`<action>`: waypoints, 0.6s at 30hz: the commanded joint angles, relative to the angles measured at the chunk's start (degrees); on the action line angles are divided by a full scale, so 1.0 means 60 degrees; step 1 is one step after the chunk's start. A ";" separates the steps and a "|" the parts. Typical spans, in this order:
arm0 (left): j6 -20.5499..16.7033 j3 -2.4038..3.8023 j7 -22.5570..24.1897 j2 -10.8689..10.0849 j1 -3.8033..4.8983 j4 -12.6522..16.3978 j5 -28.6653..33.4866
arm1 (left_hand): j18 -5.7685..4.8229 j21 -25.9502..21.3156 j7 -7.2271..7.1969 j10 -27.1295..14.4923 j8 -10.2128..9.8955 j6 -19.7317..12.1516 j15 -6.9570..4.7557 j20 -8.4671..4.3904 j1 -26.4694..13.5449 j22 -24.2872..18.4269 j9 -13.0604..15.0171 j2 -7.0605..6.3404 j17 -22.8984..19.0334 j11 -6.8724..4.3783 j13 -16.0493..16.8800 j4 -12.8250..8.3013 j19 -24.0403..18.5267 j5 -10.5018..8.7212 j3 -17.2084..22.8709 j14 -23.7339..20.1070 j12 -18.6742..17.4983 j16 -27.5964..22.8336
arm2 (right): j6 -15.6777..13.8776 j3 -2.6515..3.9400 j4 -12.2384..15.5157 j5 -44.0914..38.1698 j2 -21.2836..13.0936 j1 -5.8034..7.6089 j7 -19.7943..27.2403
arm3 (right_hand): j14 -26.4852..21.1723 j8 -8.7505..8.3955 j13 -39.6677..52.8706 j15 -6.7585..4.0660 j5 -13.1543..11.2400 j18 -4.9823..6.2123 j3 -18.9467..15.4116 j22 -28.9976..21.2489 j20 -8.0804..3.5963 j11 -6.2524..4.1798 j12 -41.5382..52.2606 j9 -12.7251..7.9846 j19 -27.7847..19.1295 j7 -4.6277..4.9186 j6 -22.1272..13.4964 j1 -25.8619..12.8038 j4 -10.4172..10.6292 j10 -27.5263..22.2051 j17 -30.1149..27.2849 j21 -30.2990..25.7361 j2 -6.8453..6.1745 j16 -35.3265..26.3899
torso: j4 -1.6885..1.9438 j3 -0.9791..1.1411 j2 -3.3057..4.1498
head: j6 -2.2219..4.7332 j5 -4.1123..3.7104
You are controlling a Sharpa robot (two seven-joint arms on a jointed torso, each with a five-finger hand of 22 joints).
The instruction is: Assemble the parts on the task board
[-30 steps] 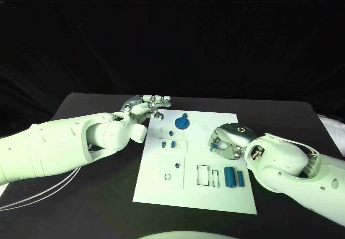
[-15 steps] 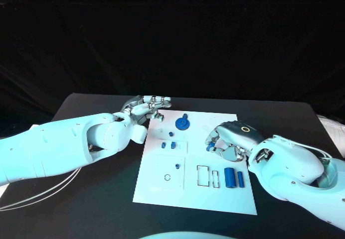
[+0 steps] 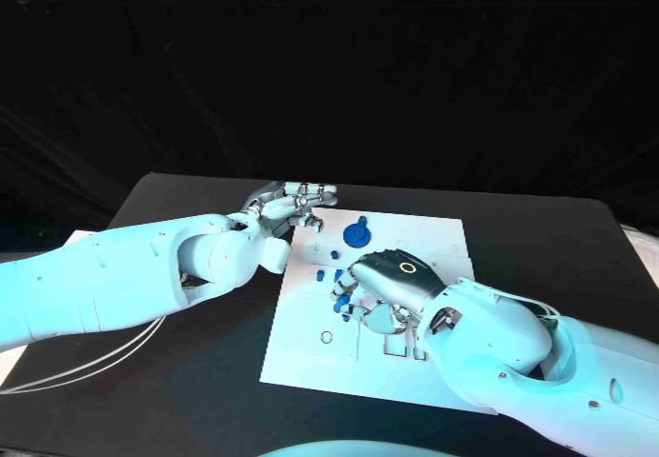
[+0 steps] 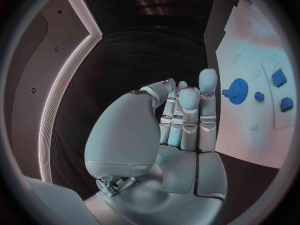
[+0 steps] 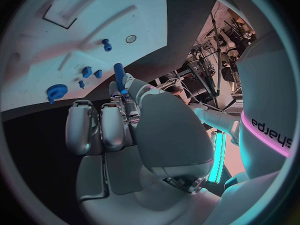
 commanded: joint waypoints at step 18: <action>0.0190 0.0005 0.0040 0.0028 -0.0002 0.0021 0.0016 | 0.0081 -0.0062 -0.0001 -0.0069 0.0035 -0.0063 0.0037 0.0020 0.0009 -0.0008 -0.0012 0.0073 -0.0006 -0.0012 0.0001 -0.0021 -0.0005 -0.0011 -0.0038 -0.0055 0.0039 0.0034 | 0.0291 -0.0221 -0.0917 0.0260 0.0835 -0.0553 0.0696 | 0.0237 -0.0103 0.0039 0.0011 0.0057 -0.0113 0.0247 -0.0037 0.0059 -0.0346 -0.0059 0.0012 0.0003 0.0125 -0.0091 0.0163 -0.0137 0.0408 -0.0073 0.0033 0.0113 -0.0025 | 0.0024 0.0004 0.0009 | -0.0144 0.0164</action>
